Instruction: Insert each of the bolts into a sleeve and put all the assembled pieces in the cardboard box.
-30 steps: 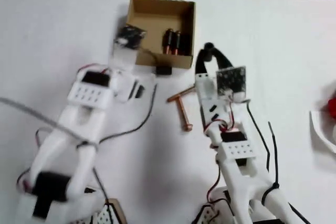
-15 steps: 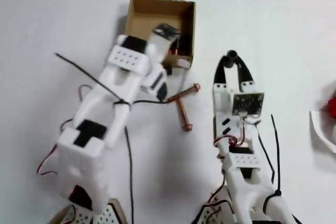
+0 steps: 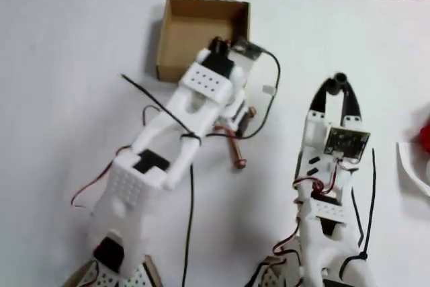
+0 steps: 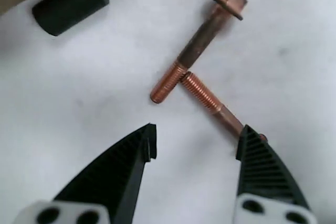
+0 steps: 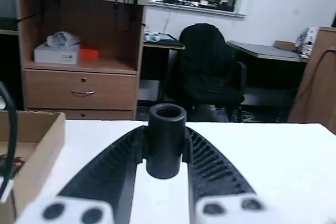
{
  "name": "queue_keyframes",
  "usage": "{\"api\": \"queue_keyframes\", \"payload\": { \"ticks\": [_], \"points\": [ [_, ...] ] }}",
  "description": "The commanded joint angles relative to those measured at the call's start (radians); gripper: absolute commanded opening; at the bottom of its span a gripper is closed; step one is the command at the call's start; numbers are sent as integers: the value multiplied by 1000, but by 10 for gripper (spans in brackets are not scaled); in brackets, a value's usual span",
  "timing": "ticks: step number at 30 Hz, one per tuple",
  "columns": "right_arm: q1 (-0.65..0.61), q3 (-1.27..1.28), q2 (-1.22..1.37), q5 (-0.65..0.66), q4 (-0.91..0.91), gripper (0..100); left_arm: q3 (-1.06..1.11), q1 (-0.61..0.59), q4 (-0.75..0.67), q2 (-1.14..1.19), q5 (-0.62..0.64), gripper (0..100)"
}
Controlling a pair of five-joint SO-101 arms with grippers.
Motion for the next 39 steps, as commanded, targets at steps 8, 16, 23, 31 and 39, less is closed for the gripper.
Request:
{"api": "queue_keyframes", "payload": {
  "ticks": [8, 16, 23, 31, 39],
  "points": [
    [50, -8, -39, 9, -27, 20, -35, 103, 92, 2, 440, 264],
    [50, -8, -39, 9, -27, 20, -33, 98, 37, 12, 562, 264],
    [50, -8, -39, 9, -27, 20, -42, 103, 9, 164, 566, 264],
    [50, -8, -39, 9, -27, 20, -44, 98, 6, 210, 542, 186],
    [50, -8, -39, 9, -27, 20, -42, 69, 89, 210, 198, 25]
  ]
}}
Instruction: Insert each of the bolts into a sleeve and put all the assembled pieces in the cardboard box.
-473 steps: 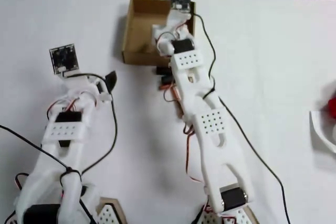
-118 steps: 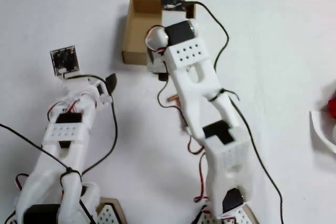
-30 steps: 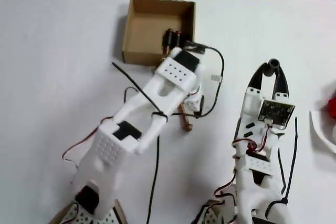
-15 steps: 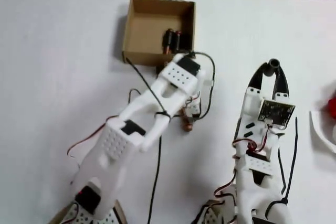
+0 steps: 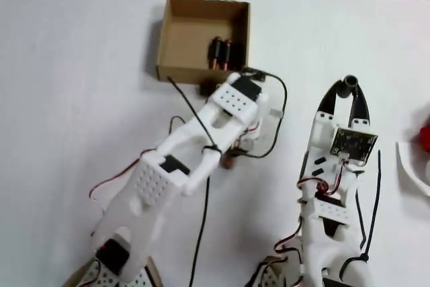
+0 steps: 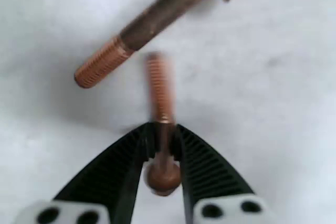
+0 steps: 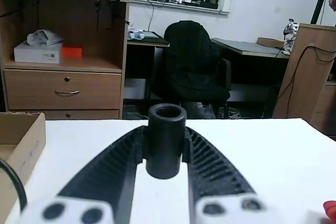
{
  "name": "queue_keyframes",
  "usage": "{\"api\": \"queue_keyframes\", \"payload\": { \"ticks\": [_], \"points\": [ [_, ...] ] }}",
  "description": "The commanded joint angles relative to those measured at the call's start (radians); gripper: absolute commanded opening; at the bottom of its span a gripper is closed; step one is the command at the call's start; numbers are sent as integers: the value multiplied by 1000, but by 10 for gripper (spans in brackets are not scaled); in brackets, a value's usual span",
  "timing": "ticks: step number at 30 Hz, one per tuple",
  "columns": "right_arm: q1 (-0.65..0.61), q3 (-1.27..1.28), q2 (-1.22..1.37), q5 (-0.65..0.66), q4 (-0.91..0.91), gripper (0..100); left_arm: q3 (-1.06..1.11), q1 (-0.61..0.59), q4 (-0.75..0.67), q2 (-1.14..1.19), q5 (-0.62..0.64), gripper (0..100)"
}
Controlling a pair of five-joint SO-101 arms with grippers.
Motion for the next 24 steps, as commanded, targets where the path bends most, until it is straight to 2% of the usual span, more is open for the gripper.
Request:
{"api": "queue_keyframes", "payload": {
  "ticks": [1, 5, 9, 12, 20, 22, 24],
  "points": [
    [13, -8, -39, 9, -27, 20, 1, -43, 80, -2, -164, 25],
    [13, -8, -39, 9, -27, 20, -50, -121, 150, -26, -526, 24],
    [13, -8, -39, 9, -27, 20, -58, -258, 153, -109, -918, 24],
    [12, -8, -39, 9, -27, 20, -62, -348, 149, -172, -1146, 24],
    [5, -11, -39, 9, -27, 20, -54, -500, 147, -201, -1654, 24],
    [5, -11, -39, 9, -27, 20, -54, -505, 147, -201, -1729, 24],
    [5, -11, -39, 9, -27, 20, -54, -496, 144, -199, -1745, 24]
  ]
}}
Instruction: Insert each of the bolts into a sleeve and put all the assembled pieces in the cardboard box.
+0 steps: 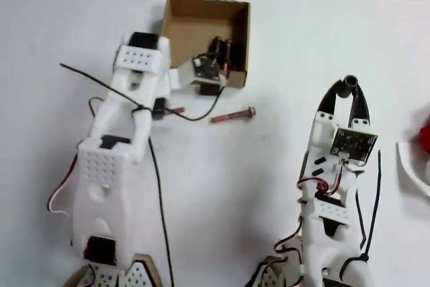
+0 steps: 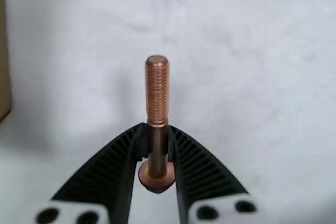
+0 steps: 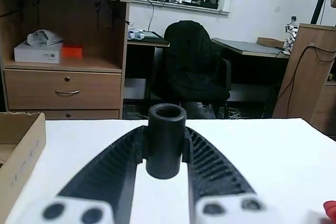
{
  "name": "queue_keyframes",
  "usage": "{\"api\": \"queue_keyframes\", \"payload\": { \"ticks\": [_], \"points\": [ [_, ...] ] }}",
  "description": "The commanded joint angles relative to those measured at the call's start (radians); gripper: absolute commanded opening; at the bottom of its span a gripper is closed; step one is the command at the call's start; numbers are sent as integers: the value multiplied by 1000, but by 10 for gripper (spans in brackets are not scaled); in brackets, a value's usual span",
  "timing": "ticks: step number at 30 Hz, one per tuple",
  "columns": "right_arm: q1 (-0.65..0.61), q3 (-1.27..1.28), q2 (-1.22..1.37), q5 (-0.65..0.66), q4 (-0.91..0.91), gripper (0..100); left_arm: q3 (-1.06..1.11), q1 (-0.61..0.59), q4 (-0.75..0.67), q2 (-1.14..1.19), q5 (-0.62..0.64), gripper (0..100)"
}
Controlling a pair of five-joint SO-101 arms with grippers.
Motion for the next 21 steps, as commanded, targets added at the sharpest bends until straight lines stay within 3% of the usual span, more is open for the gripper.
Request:
{"api": "queue_keyframes", "payload": {
  "ticks": [1, 16, 21],
  "points": [
    [5, -11, -39, 9, -27, 20, -22, 2, 9, -78, -63, 24],
    [5, -11, -39, 9, -27, 20, -33, 12, -52, 158, -57, 28],
    [5, -11, -39, 9, -27, 20, -48, 3, -89, 143, 71, 99]
  ]
}}
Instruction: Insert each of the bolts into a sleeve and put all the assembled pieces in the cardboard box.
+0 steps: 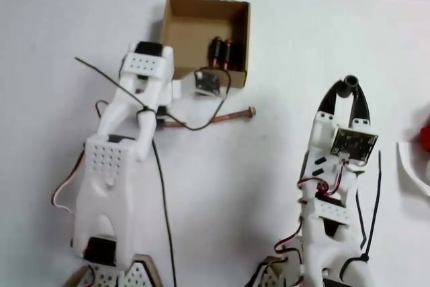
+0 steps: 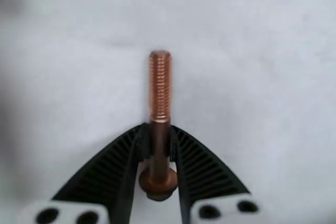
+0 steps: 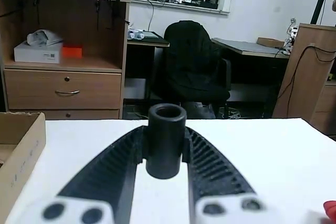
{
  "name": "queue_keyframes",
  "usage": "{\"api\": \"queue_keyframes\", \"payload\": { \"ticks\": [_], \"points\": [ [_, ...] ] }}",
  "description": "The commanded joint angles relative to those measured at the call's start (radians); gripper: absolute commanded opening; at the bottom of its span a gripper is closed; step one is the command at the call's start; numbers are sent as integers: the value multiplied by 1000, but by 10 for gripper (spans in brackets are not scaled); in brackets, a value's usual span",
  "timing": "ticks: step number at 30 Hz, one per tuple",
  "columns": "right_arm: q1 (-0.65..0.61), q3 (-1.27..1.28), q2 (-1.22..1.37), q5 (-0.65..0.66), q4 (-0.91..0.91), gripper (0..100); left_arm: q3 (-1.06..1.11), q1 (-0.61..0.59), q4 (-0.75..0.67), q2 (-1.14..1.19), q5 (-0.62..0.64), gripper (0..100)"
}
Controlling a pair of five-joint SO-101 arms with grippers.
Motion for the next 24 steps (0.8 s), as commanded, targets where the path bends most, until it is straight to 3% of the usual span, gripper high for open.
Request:
{"api": "queue_keyframes", "payload": {
  "ticks": [1, 11, 16, 20, 24],
  "points": [
    [5, -11, -39, 9, -27, 20, -44, -6, -40, -14, 86, 114],
    [5, -11, -39, 6, -27, 20, -277, -11, 78, -77, 186, 124],
    [5, -14, -39, 6, -27, 20, -278, -15, 77, -153, 311, 128],
    [5, -14, -39, 5, -27, 20, -277, -21, 75, -172, 643, 128],
    [5, -14, -39, 2, -27, 20, -226, -44, 68, -144, 1252, 128]
  ]
}}
